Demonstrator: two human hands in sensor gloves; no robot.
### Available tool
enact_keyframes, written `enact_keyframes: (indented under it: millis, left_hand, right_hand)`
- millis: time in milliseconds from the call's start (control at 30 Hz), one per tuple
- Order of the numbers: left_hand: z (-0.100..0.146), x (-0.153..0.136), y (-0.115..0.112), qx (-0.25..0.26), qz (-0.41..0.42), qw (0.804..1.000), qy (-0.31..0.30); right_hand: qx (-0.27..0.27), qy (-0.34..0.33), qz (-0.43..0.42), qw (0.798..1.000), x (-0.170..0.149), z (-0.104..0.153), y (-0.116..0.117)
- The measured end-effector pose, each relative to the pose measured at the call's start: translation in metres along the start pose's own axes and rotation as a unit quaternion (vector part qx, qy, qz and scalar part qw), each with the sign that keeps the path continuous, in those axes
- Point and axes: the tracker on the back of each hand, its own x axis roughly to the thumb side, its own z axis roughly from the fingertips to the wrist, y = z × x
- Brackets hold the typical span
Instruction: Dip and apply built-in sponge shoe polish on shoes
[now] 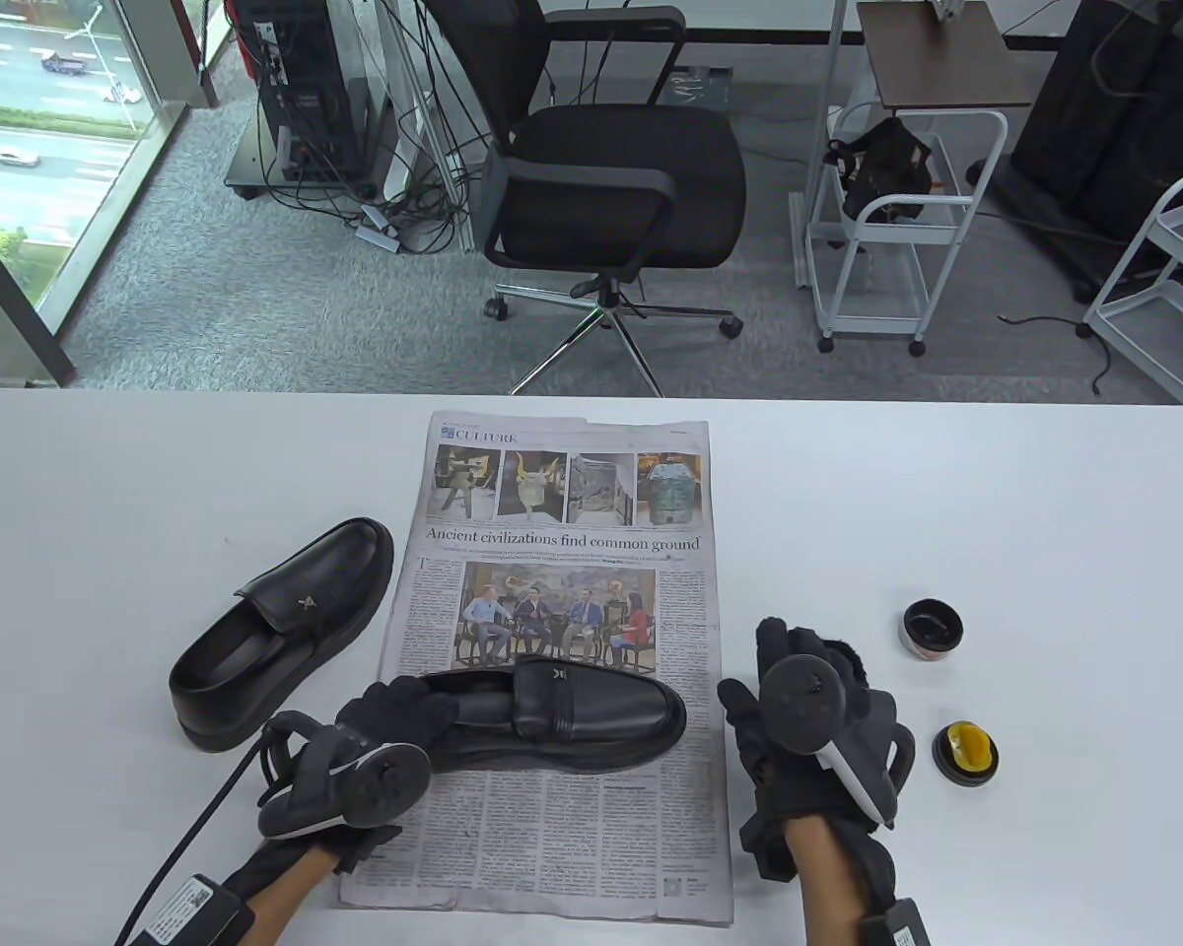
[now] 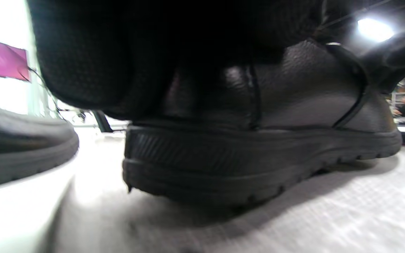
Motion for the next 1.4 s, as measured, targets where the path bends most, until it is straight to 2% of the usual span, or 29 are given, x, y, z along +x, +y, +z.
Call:
enact_keyframes:
  millis: [133, 267, 367, 433, 567, 633, 767, 900, 1033, 1067, 1100, 1167, 1233, 1400]
  left_hand:
    - [0.005, -0.023, 0.03, 0.077, -0.02, 0.994, 0.082]
    - [0.012, -0.055, 0.061, 0.137, -0.046, 0.973, 0.179]
    - [0.016, -0.093, 0.081, 0.155, -0.077, 0.948, 0.266]
    - [0.016, -0.118, 0.087, 0.154, -0.08, 0.938, 0.301]
    - [0.014, -0.166, 0.087, 0.114, -0.12, 0.925, 0.341]
    - [0.012, -0.185, 0.084, 0.077, -0.126, 0.924, 0.352]
    - [0.013, -0.214, 0.06, 0.016, -0.11, 0.915, 0.388]
    - [0.012, -0.221, 0.036, -0.016, -0.101, 0.903, 0.417]
    - [0.01, -0.22, 0.021, -0.055, -0.084, 0.909, 0.404]
    - [0.012, -0.219, 0.021, -0.056, -0.064, 0.908, 0.41]
    - [0.011, -0.219, 0.019, -0.055, -0.046, 0.916, 0.395]
    - [0.011, -0.219, 0.018, -0.104, -0.026, 0.92, 0.376]
    - [0.013, -0.217, 0.019, -0.127, -0.002, 0.921, 0.369]
    - [0.016, -0.213, 0.04, -0.122, 0.01, 0.931, 0.345]
  right_hand:
    - [0.004, -0.003, 0.003, 1.0, 0.0, -0.001, -0.001]
    - [0.006, -0.007, 0.003, 1.0, 0.002, -0.001, -0.002]
    - [0.007, -0.013, 0.0, 1.0, 0.004, -0.001, -0.004]
    - [0.013, -0.006, 0.004, 1.0, 0.005, -0.002, -0.003]
    - [0.021, 0.002, -0.002, 1.0, 0.002, -0.002, -0.003]
    - [0.024, 0.006, -0.003, 1.0, 0.001, -0.003, -0.003]
    - [0.034, 0.016, 0.002, 0.999, -0.001, -0.003, -0.002]
    - [0.044, 0.033, 0.009, 0.998, -0.004, -0.005, -0.001]
    - [0.05, 0.039, 0.004, 0.998, -0.007, -0.006, 0.0]
    - [0.05, 0.04, 0.006, 0.998, -0.007, -0.006, 0.0]
    - [0.048, 0.041, 0.012, 0.998, -0.006, -0.007, 0.0]
    - [0.05, 0.038, 0.016, 0.998, -0.005, -0.008, 0.0]
    - [0.053, 0.034, 0.014, 0.998, -0.003, -0.008, 0.001]
    - [0.063, 0.022, 0.015, 0.998, -0.001, -0.006, 0.003]
